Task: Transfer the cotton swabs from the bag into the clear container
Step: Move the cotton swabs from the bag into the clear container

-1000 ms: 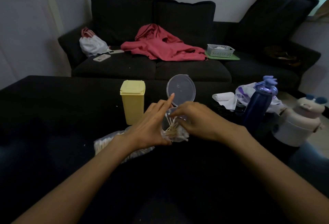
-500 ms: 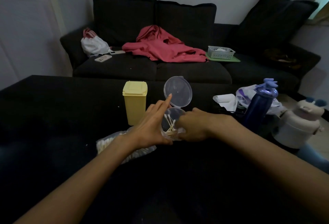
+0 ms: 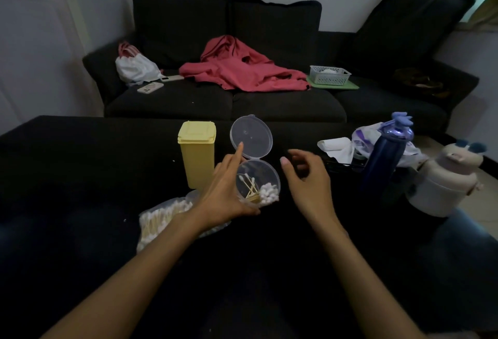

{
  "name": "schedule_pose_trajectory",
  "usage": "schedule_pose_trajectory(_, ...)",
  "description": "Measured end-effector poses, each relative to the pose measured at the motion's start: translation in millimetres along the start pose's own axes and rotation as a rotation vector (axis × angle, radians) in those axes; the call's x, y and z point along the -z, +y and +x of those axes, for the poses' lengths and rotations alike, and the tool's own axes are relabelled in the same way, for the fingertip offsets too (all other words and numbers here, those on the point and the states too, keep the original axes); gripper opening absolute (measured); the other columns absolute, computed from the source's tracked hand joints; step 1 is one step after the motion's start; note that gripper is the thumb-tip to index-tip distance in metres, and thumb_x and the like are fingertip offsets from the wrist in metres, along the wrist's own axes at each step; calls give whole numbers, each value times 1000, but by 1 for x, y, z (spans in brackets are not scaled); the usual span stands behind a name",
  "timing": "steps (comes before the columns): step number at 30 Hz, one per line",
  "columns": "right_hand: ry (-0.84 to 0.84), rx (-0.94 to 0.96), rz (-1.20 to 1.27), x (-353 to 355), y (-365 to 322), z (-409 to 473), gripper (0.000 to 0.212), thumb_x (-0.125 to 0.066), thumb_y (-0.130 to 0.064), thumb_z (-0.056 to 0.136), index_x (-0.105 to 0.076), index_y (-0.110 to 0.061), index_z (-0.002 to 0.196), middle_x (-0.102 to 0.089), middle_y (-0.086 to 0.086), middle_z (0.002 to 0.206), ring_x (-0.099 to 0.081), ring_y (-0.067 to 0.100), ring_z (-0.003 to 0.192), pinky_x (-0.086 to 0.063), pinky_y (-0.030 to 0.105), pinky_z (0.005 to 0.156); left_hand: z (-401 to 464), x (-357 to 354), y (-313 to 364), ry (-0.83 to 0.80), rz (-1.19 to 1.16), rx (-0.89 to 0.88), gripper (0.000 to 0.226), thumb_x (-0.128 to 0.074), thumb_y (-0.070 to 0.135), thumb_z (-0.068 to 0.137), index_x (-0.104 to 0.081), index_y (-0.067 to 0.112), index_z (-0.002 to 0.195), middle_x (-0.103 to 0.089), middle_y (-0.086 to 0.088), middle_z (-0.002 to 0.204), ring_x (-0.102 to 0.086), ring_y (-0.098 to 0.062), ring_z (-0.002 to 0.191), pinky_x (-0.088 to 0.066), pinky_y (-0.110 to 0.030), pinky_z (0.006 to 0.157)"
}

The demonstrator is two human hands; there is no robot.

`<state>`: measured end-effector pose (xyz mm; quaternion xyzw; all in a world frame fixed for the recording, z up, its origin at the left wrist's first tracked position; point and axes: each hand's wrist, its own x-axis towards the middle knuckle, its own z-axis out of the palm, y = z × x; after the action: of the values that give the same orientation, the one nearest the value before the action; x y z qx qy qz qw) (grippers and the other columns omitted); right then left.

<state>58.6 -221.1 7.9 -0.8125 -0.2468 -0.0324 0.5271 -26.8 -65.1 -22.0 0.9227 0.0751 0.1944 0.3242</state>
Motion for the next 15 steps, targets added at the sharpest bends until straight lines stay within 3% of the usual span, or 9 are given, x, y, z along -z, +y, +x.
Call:
schedule_pose_trajectory(2,-118,-296,73,-11,5,1,75,-52,-54,87,-26,-17,146,-23,8,151,-29,26,138,-33,44,110,-1,-5,1,7,-17,0,136,-89,31,57,12,30,148,-34,3,133,-39,-14,121,-36,-31,103)
schedule_pose_trajectory(3,-207,-354,42,-16,9,-1,83,-47,-59,87,-13,-17,150,-10,9,156,-19,30,142,-27,47,113,-2,-8,1,13,-31,1,135,-89,32,58,13,31,147,-34,3,133,-39,-13,122,-37,-32,103)
schedule_pose_trajectory(6,-339,-325,-86,-25,22,-6,86,-41,-60,89,2,-20,151,3,8,158,-8,32,144,-20,49,113,-2,-18,1,31,-90,13,132,-86,41,59,10,33,148,-34,5,135,-39,-13,123,-38,-38,105)
schedule_pose_trajectory(9,-391,-307,-111,-26,31,-1,77,-41,-59,89,-14,-18,149,-16,11,154,-24,30,139,-27,45,111,0,-27,3,23,-155,43,130,-87,41,60,7,31,150,-35,7,133,-40,-10,123,-39,-34,106)
schedule_pose_trajectory(12,-375,-324,76,-19,33,7,45,-33,-51,96,-53,-16,116,-58,5,119,-55,18,111,-43,37,101,4,-32,5,33,-257,96,130,-89,27,59,4,28,150,-34,13,126,-40,-5,121,-37,-14,97)
schedule_pose_trajectory(15,-361,-470,289,-13,35,11,34,-28,-36,102,-58,-22,97,-64,0,95,-59,9,88,-46,28,83,6,-38,2,16,-278,124,135,-91,24,56,6,25,151,-31,13,125,-40,-8,124,-35,-19,100)
